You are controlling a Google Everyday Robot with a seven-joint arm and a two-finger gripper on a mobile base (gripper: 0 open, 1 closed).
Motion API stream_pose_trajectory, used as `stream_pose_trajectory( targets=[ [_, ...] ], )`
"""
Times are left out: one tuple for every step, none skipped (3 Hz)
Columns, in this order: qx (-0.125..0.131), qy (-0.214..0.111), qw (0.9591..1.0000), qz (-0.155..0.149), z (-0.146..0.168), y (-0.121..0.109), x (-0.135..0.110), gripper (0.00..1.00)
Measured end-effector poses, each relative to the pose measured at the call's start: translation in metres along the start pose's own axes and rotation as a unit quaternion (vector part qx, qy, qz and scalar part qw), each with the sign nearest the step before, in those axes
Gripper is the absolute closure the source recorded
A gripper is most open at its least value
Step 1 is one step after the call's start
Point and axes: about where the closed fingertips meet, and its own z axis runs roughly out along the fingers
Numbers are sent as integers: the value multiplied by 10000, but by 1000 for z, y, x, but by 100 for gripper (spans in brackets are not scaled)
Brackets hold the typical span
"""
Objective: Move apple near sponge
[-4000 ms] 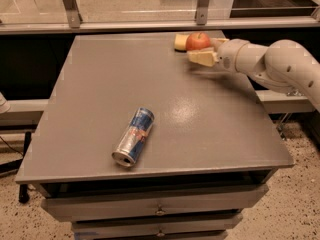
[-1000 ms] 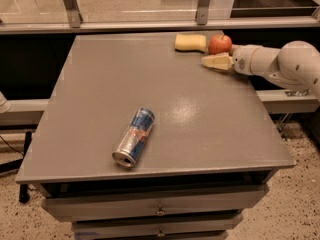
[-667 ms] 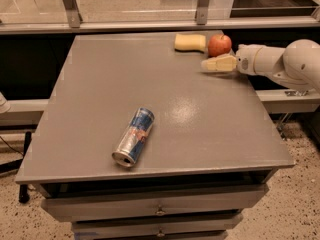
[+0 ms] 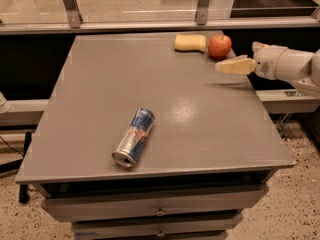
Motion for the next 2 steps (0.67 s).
stream_pose_trajectory(
  targets=[
    [-98, -406, 9987, -309, -54, -1, -18, 0],
    [-109, -398, 9984, -389, -64, -1, -16, 0]
  ],
)
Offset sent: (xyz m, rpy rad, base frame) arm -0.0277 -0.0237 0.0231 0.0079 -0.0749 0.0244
